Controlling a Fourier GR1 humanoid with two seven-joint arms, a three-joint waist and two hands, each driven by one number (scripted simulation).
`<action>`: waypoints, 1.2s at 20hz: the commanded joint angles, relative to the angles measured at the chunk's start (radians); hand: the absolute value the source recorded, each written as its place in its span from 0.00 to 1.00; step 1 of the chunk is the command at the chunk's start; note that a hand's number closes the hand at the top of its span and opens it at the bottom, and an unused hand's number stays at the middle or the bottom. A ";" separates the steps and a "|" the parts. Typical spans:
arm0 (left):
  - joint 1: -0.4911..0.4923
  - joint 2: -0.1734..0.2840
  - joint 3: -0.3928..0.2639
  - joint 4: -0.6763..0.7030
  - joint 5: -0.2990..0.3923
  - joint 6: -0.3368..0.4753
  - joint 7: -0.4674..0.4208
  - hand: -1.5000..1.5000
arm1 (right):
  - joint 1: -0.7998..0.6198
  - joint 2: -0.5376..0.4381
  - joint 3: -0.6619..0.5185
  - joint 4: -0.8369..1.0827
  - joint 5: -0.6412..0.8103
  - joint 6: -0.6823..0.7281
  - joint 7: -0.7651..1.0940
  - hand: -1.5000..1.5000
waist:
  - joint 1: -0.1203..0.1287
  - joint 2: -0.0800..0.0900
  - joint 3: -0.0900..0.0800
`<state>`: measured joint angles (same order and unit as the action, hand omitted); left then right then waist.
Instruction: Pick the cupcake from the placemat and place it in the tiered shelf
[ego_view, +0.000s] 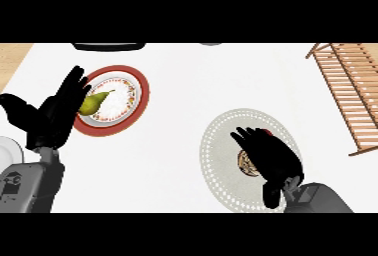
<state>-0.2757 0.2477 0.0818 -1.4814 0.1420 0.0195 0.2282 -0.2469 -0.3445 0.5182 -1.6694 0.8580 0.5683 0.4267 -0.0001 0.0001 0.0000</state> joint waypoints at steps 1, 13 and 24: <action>-0.012 0.009 0.026 0.015 0.011 -0.023 0.003 0.50 | -0.077 0.042 -0.050 0.187 0.035 -0.047 -0.100 0.00 | 0.005 0.001 0.000; 0.005 -0.015 0.040 0.034 -0.019 -0.040 -0.039 0.50 | 0.019 0.076 -0.038 0.297 0.156 -0.102 -0.207 1.00 | 0.000 0.001 0.000; 0.020 -0.017 0.047 -0.005 -0.027 -0.037 -0.002 0.50 | -0.057 0.286 -0.082 0.347 0.268 -0.258 -0.108 1.00 | 0.004 0.000 0.000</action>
<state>-0.2587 0.2209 0.1199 -1.4874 0.1160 -0.0153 0.2176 -0.2999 -0.1790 0.4618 -1.3503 1.1107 0.3420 0.1862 0.0018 -0.0071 -0.0060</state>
